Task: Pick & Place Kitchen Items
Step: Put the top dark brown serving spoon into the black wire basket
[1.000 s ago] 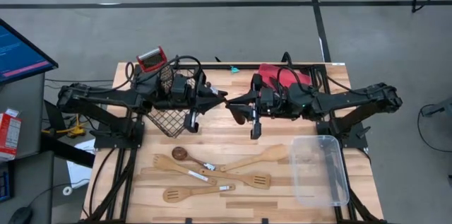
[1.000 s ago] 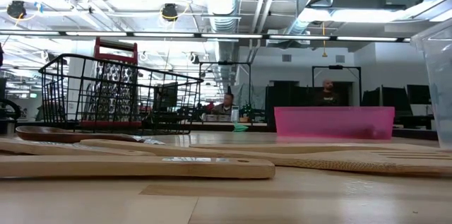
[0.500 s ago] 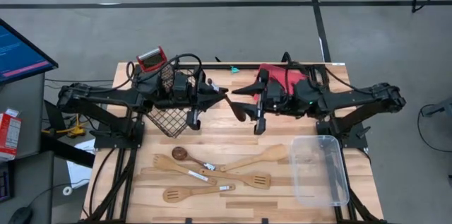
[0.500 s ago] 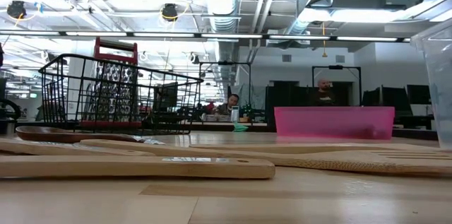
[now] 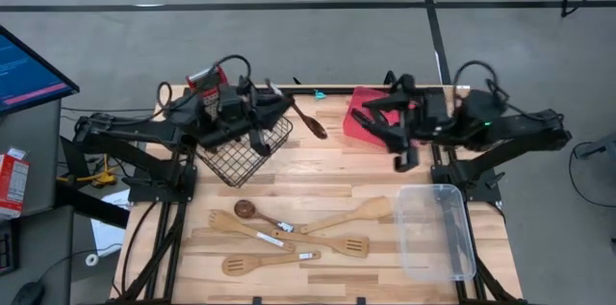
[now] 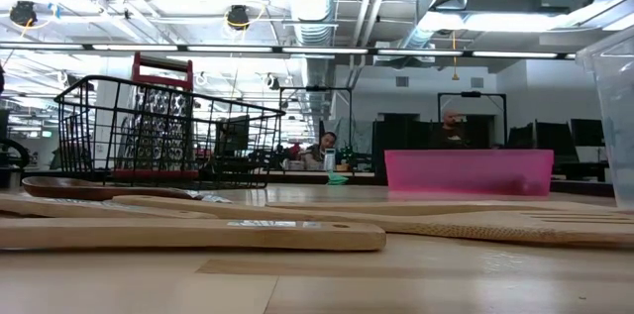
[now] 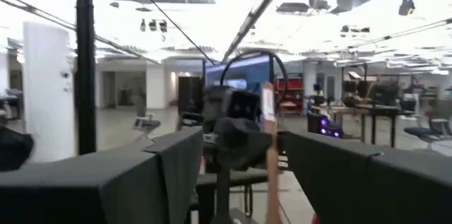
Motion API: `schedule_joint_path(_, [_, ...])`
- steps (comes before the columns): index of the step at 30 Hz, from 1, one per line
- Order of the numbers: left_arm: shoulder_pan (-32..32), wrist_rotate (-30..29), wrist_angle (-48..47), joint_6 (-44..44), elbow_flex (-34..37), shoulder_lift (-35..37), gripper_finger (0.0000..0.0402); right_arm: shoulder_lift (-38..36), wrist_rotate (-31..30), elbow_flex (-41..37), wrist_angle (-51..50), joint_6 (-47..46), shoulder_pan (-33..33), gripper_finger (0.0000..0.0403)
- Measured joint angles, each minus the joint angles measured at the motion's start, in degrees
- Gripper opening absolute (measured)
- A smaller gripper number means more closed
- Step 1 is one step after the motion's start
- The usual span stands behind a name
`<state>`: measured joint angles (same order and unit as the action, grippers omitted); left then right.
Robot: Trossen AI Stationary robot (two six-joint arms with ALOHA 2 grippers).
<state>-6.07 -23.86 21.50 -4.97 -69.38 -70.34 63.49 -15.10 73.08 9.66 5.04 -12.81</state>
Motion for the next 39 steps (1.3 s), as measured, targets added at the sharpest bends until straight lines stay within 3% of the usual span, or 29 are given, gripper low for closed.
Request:
schedule_joint_path(9, [-5.39,-21.44,-0.07,-1.33,0.00,5.37,0.0012,-6.64,0.02,-0.04,-4.95,-0.04,-3.84,0.0193])
schedule_joint_path(20, [-8.93,-24.28,-2.00,6.65,0.00,9.39,0.0012,-7.25,0.03,-0.02,-7.35,0.02,-4.42,0.0180])
schedule_joint_path(25, [-10.19,-36.53,-17.61,9.22,0.01,10.96,0.0012,-7.16,0.03,-0.04,-8.52,-0.04,-4.42,0.0180])
schedule_joint_path(29, [-9.33,-41.92,-31.12,5.62,0.02,11.27,0.0012,-7.14,0.03,-0.04,-9.86,-0.11,-4.42,0.0179])
schedule_joint_path(32, [-7.21,-41.16,-39.98,-0.77,0.02,11.23,0.0012,-7.17,0.02,-0.04,-9.94,-0.11,-4.42,0.0176])
schedule_joint_path(39, [-0.83,-31.45,-62.24,-20.45,0.04,9.04,0.0012,-7.18,0.01,-0.04,-12.13,-1.13,-4.42,0.0176])
